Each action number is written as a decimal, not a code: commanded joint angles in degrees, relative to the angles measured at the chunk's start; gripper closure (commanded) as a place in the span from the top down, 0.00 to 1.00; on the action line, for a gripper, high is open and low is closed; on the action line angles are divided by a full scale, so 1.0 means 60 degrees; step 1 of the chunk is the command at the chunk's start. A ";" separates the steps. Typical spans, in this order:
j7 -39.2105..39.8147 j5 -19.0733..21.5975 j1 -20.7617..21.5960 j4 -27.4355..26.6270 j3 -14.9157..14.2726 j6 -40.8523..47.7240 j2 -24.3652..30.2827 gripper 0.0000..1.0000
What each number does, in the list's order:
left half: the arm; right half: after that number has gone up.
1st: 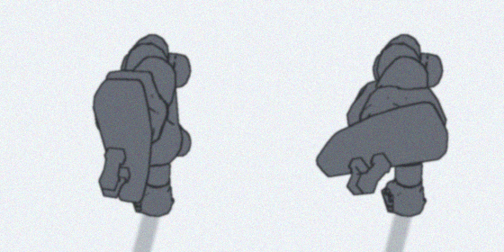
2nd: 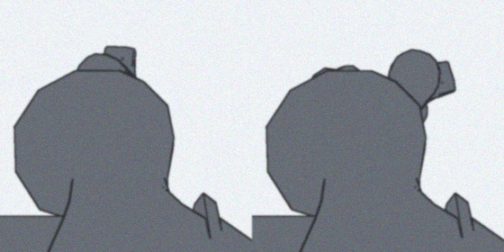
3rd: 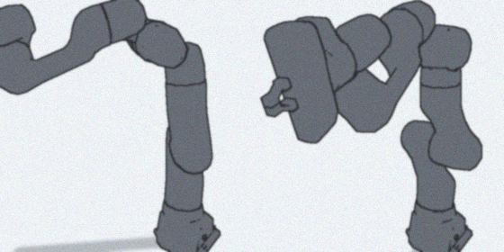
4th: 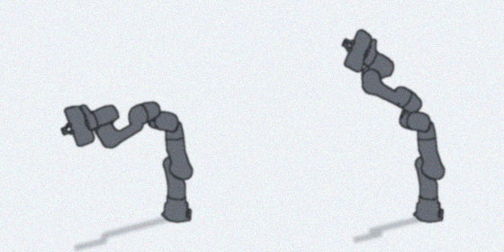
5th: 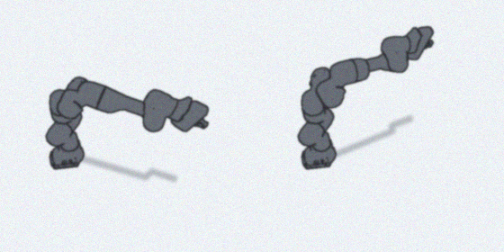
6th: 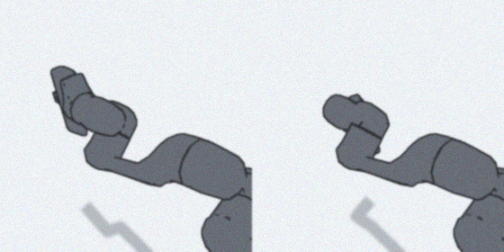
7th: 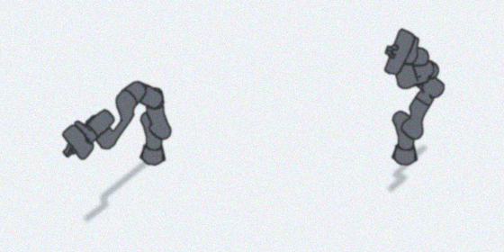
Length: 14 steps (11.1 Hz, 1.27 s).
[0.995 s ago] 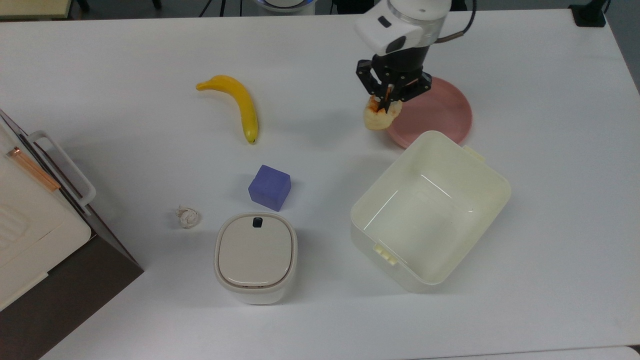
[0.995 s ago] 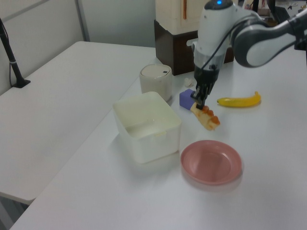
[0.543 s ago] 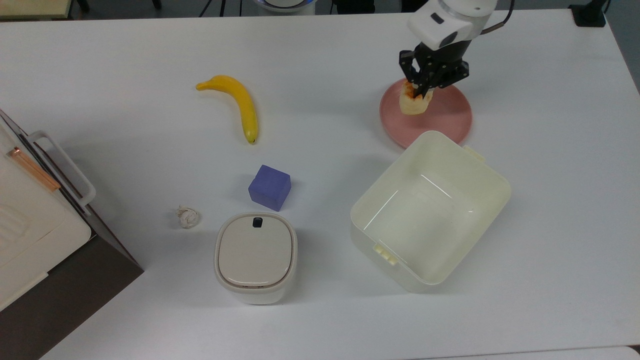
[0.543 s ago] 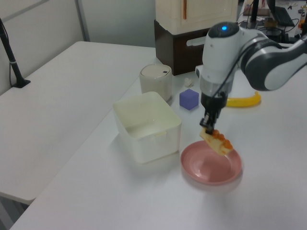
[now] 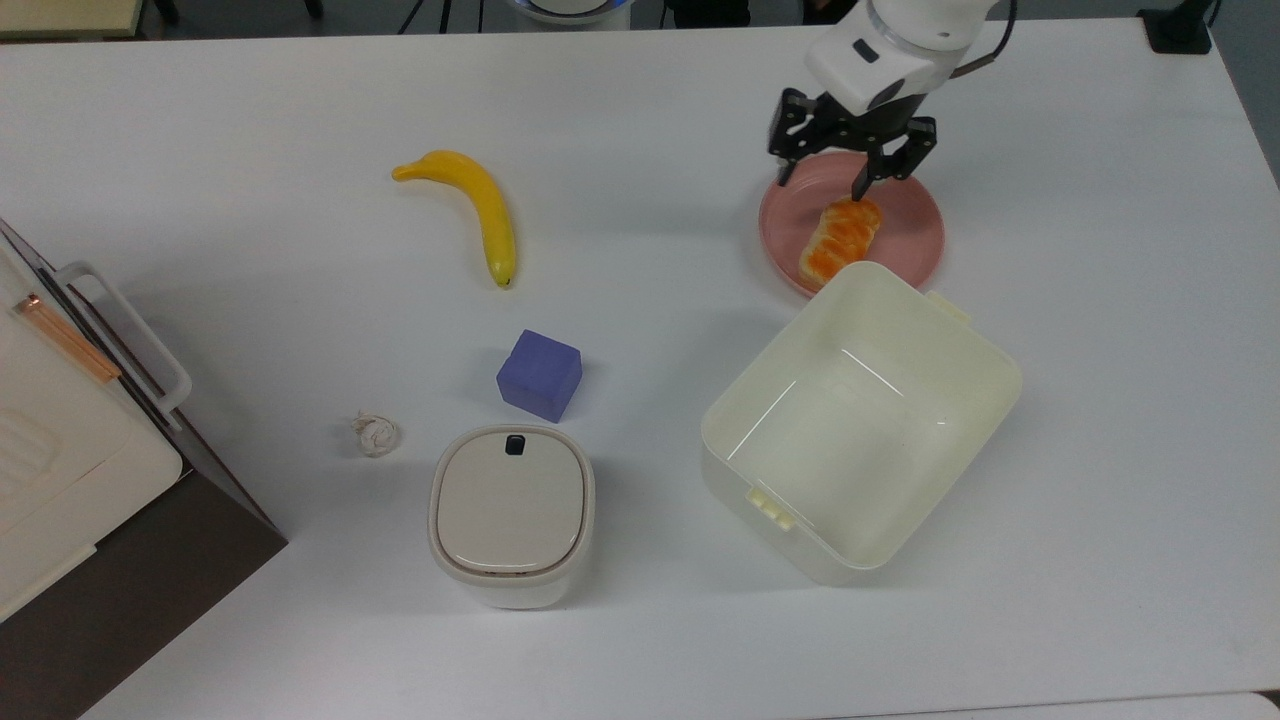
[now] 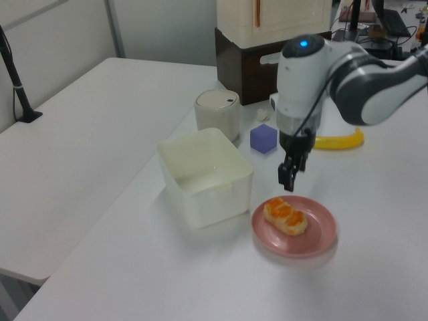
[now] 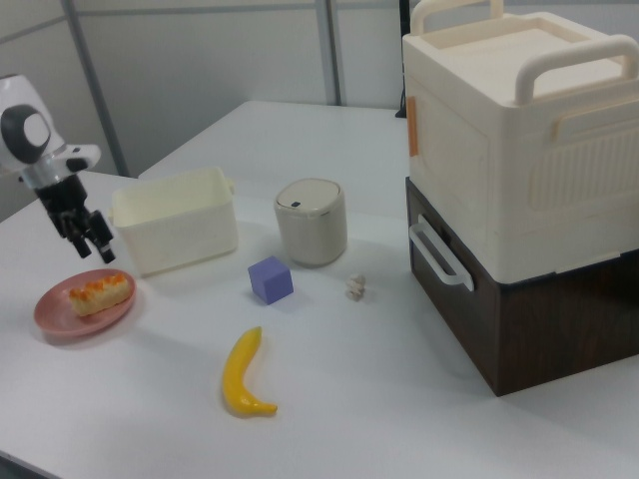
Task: Put the bread on a plate
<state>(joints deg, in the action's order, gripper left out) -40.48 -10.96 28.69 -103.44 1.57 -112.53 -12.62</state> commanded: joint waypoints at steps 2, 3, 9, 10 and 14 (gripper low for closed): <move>0.2227 -0.0034 -0.1204 0.1211 -0.0712 0.1743 0.0505 1.00; 0.3265 0.0011 -0.1395 0.1665 -0.1166 0.2139 0.0550 1.00; 0.6731 0.2673 -0.1895 0.3936 -0.4446 0.3708 0.0668 1.00; 0.6761 0.3040 -0.1881 0.3983 -0.4916 0.3768 0.0682 1.00; 0.6732 0.3073 -0.1764 0.3925 -0.5083 0.4091 0.0946 1.00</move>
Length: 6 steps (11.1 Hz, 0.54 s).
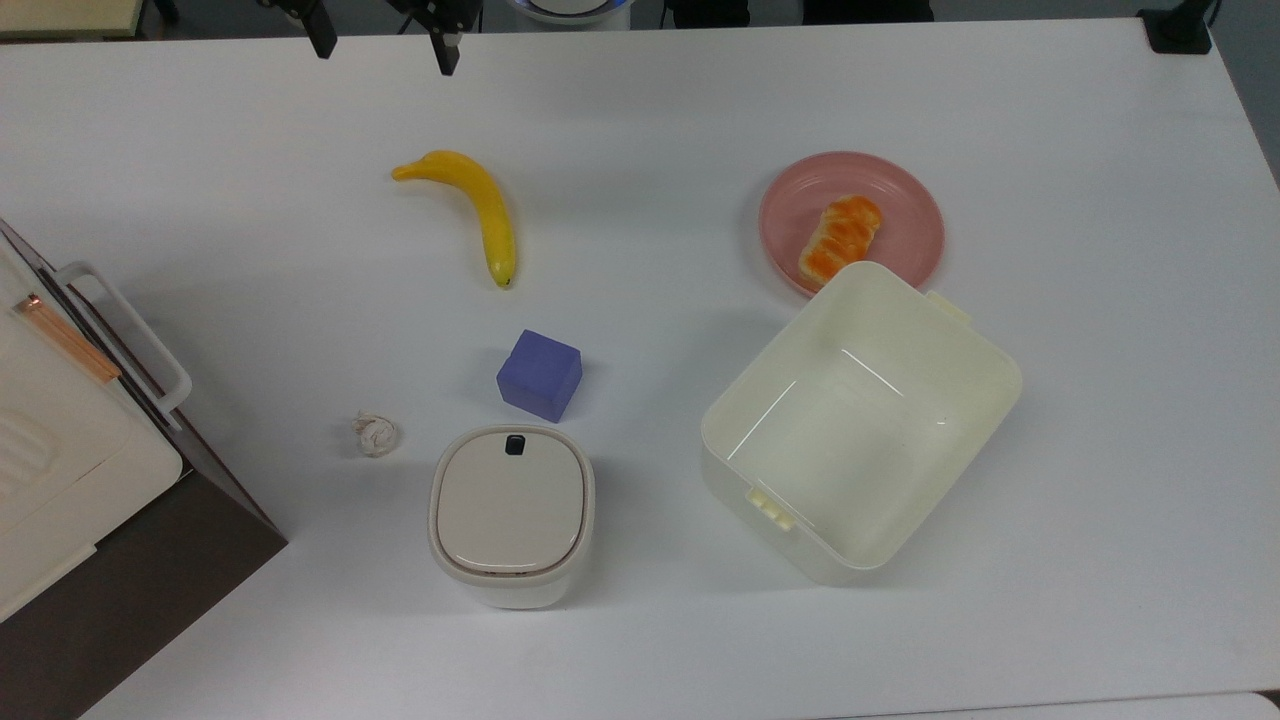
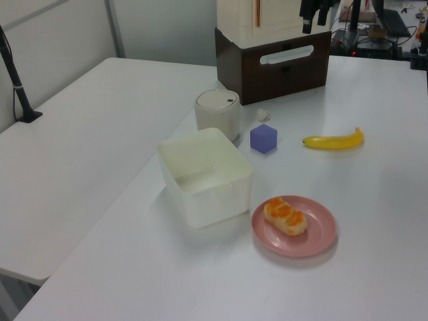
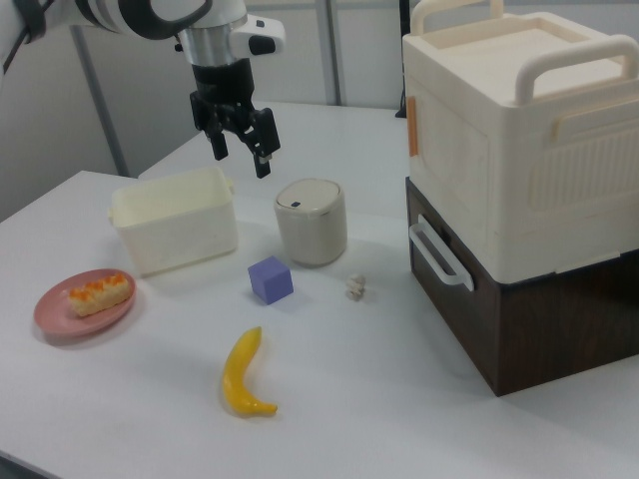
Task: Put the bread on a plate
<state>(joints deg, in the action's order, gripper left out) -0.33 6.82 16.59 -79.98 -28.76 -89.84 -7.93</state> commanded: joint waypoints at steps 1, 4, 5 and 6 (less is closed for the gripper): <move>0.0040 0.0094 0.0268 0.0001 0.0018 0.0310 0.0165 1.00; -0.0003 -0.0096 0.0268 -0.0131 0.0514 0.0267 0.0150 1.00; -0.0018 -0.0096 0.0268 -0.0175 0.0531 0.0237 0.0150 1.00; -0.0062 -0.0096 0.0283 -0.0175 0.0531 0.0237 0.0150 1.00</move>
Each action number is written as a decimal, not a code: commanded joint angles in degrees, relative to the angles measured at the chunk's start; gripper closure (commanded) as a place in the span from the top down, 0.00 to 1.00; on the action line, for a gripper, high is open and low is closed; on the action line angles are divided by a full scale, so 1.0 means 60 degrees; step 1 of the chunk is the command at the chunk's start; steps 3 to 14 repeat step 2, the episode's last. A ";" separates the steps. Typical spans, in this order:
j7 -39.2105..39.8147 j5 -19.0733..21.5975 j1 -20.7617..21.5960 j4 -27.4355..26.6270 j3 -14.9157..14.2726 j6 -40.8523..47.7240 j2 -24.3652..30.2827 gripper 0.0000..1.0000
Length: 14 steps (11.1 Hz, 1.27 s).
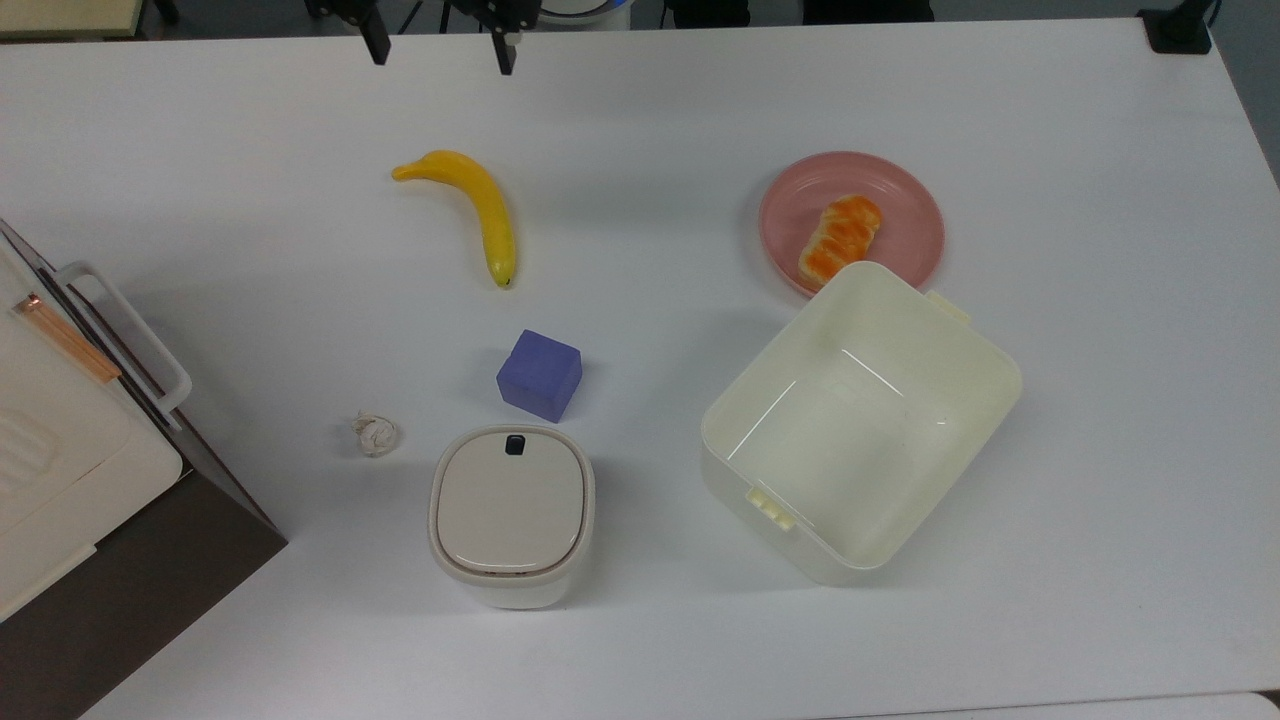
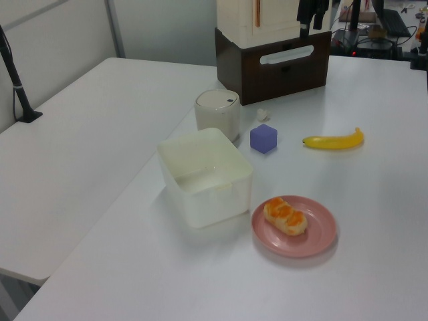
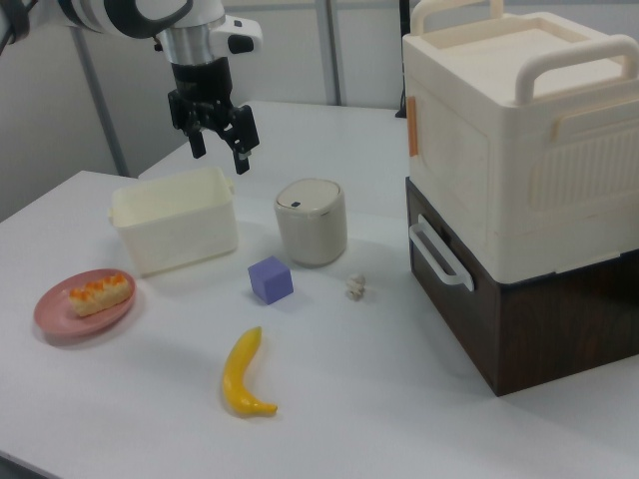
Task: Put the bread on a plate
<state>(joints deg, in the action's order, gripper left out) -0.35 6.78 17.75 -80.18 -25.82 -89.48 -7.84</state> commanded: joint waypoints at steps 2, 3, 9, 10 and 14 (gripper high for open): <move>-0.0073 -0.0091 0.0089 -0.0143 0.0055 0.0163 0.0135 1.00; -0.0073 -0.0091 0.0089 -0.0143 0.0055 0.0163 0.0135 1.00; -0.0073 -0.0091 0.0089 -0.0143 0.0055 0.0163 0.0135 1.00; -0.0073 -0.0091 0.0089 -0.0143 0.0055 0.0163 0.0135 1.00; -0.0073 -0.0091 0.0089 -0.0143 0.0055 0.0163 0.0135 1.00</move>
